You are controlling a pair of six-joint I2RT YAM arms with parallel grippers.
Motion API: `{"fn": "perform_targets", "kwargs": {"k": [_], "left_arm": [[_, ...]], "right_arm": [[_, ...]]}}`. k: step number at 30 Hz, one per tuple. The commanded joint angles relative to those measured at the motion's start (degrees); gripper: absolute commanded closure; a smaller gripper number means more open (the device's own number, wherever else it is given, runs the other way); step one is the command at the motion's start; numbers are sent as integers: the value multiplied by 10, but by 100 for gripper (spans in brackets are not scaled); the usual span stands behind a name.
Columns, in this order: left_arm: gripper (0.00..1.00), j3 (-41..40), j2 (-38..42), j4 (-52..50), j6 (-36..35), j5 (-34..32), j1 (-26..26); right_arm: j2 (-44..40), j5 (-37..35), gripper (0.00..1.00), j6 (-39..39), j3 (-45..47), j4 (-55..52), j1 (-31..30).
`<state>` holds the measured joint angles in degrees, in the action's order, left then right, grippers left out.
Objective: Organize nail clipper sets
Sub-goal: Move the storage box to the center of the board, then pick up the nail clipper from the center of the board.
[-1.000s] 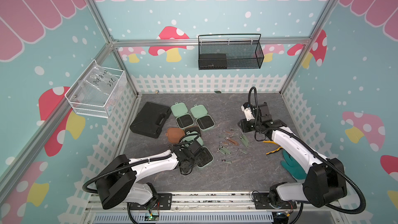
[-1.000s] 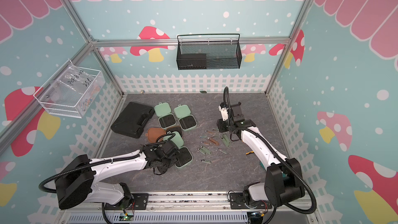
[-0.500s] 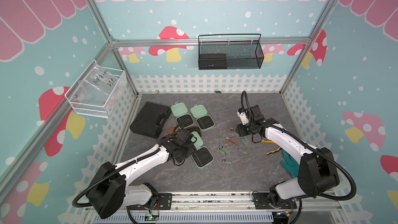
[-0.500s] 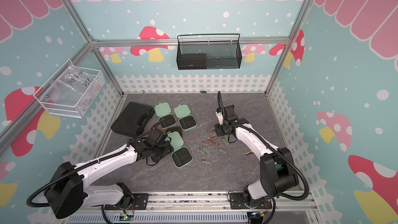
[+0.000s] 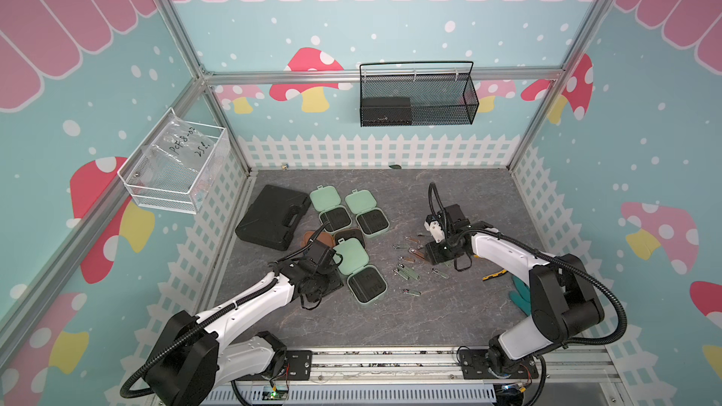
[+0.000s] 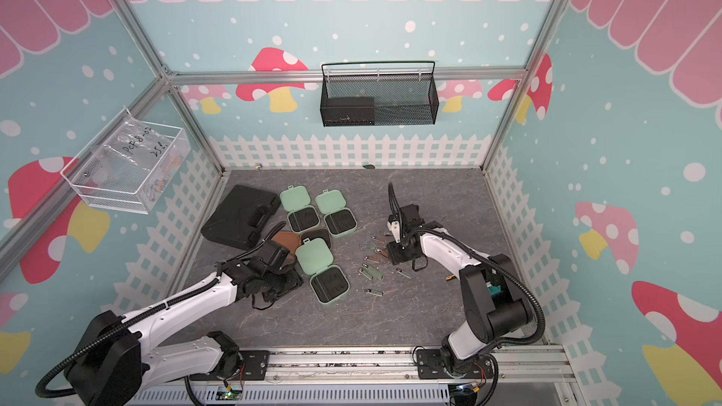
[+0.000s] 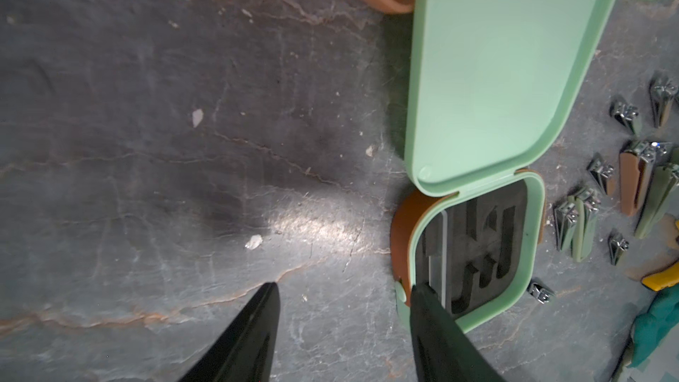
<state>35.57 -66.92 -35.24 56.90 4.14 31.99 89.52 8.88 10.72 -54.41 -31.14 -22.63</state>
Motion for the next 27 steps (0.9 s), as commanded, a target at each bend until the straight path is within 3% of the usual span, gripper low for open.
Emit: {"fn": "perform_targets", "kwargs": {"k": [1, 14, 27], "left_arm": [[41, -2, 20, 20, -17, 0, -3], [44, 3, 35, 39, -15, 7, -4], [45, -5, 39, 41, -10, 8, -4]], "right_arm": [[-16, 30, 43, -15, 5, -19, -37], [36, -27, 44, -17, 10, -19, -113], [72, -72, 46, 1, 8, -14, -131]]}}
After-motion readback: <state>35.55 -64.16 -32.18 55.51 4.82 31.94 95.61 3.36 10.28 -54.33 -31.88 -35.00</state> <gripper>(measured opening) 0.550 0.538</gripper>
